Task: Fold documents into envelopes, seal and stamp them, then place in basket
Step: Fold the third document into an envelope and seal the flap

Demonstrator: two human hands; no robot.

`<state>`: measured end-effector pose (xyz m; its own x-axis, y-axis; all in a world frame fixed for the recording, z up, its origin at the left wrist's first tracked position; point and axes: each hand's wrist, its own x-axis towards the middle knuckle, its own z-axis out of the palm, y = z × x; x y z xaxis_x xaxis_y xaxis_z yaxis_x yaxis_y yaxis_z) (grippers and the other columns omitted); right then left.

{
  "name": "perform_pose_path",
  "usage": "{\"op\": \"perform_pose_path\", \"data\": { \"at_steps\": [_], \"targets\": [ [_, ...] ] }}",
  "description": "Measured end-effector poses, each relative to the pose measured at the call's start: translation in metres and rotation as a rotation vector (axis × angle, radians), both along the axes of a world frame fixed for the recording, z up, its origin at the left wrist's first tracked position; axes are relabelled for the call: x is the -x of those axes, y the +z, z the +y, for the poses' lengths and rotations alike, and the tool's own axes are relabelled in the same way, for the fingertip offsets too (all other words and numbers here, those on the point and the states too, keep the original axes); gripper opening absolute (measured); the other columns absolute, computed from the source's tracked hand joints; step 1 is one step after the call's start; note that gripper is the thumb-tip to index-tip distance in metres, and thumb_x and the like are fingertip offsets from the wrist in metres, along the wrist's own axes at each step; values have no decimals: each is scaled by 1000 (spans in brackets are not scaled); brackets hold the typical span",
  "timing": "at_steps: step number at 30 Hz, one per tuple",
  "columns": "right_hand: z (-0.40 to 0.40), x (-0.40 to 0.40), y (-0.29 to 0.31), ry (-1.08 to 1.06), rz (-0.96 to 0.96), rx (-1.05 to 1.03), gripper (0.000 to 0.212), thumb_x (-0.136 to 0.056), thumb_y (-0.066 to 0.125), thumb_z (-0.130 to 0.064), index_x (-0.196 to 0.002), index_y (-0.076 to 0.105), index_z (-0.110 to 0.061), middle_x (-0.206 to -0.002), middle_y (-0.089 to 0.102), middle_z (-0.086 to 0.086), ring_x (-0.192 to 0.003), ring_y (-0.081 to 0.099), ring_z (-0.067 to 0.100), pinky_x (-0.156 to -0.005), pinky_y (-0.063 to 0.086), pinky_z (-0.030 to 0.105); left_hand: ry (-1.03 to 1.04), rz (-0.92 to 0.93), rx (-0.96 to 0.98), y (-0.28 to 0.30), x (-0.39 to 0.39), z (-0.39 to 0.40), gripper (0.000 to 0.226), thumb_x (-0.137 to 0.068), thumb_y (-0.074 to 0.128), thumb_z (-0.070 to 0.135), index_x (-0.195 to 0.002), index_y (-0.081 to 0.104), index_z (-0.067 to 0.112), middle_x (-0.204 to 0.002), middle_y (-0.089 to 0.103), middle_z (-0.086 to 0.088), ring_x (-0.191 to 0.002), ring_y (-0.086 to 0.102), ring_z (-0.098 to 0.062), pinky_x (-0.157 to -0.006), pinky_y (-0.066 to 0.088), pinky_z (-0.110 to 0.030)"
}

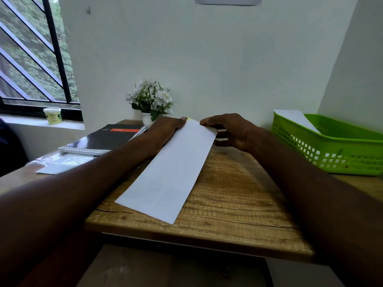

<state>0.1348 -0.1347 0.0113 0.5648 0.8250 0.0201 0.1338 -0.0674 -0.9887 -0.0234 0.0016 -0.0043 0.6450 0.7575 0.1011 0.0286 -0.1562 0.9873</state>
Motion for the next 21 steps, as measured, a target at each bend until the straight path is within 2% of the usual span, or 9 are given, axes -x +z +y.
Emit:
{"op": "perform_pose_path", "data": {
  "at_steps": [4,7,11,15,21],
  "targets": [
    [3,4,-1,-56,-29,-22,29,-83,78,-24,-109,80,-12,-103,73,0,-84,67,19,-66,57,29,3,-8,-2,-1,-1,1,33,-96,69,29,-116,71,3,-109,76,-14,-88,71,-27,-78,56,-34],
    [6,6,-2,-80,-57,3,26,-83,78,-26,-106,80,-14,-106,75,1,-83,67,19,-68,58,30,2,-10,-9,0,-1,2,30,-97,68,26,-114,71,2,-106,76,-13,-82,70,-24,-72,56,-30],
    [9,7,-4,-96,-68,12,24,-88,76,-30,-104,81,-14,-110,76,0,-83,67,18,-74,59,32,17,-11,-23,-1,-2,2,33,-97,67,25,-117,71,-1,-110,75,-16,-89,70,-27,-82,56,-35],
    [8,7,-3,-104,-69,1,23,-90,74,-32,-102,82,-14,-114,76,1,-83,67,18,-78,59,34,13,-18,-4,-2,-3,3,34,-96,68,24,-119,70,0,-112,75,-18,-91,70,-29,-86,57,-39],
    [6,7,-1,-107,-78,-1,21,-90,74,-32,-100,82,-16,-110,76,0,-84,69,18,-72,58,31,9,-25,-14,-1,-3,3,31,-97,68,25,-114,70,0,-104,74,-15,-80,68,-24,-72,53,-29]
  ]
}}
